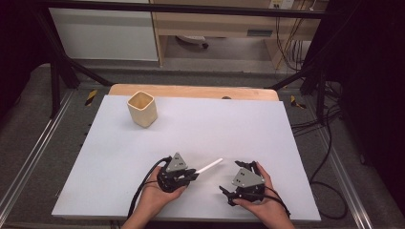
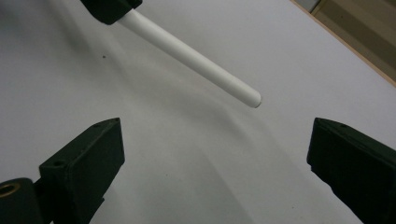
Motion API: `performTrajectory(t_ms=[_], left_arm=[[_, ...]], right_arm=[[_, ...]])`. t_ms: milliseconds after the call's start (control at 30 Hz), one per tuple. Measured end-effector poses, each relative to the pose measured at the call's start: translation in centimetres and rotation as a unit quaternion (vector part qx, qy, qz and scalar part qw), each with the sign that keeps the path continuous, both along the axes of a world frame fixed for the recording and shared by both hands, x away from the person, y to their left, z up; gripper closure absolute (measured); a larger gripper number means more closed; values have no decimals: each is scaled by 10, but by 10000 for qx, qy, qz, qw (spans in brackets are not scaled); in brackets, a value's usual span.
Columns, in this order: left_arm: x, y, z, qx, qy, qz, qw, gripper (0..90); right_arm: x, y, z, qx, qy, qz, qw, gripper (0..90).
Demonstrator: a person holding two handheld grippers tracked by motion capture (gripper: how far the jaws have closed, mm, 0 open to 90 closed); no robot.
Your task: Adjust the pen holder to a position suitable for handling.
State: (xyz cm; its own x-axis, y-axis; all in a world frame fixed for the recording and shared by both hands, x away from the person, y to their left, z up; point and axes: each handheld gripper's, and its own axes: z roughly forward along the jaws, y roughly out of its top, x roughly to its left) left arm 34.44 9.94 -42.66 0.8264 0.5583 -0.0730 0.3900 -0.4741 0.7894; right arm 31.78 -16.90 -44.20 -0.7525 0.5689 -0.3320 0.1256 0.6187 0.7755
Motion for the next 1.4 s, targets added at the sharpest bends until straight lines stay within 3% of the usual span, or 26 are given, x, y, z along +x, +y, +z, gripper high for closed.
performTrajectory(t_ms=[33,100,300,433,833,933,1233,1400], left_arm=[[0,0,0,19,-5,-7,10000,788],[0,1,0,43,-17,-11,10000,788],[1,3,0,36,-19,20,10000,788],[2,5,1,30,-15,31,10000,788],[0,3,1,-20,11,-45,10000,788],[-1,0,1,-25,30,-104,9999,788],[-3,-3,2,-119,69,-245,9996,788],[-5,-4,4,-184,84,-346,9992,788]], right_arm=[[-1,3,-1,-177,-64,56,9998,52],[-2,5,-2,-277,-104,100,9995,56],[-3,5,-1,-337,-197,133,9992,81],[-5,5,0,-407,-282,187,9986,143],[-9,9,7,-778,-884,304,9926,316],[-10,11,8,-927,-1048,338,9896,349],[-15,26,3,-1527,-1468,499,9760,433],[-19,33,3,-1907,-1725,690,9639,473]])
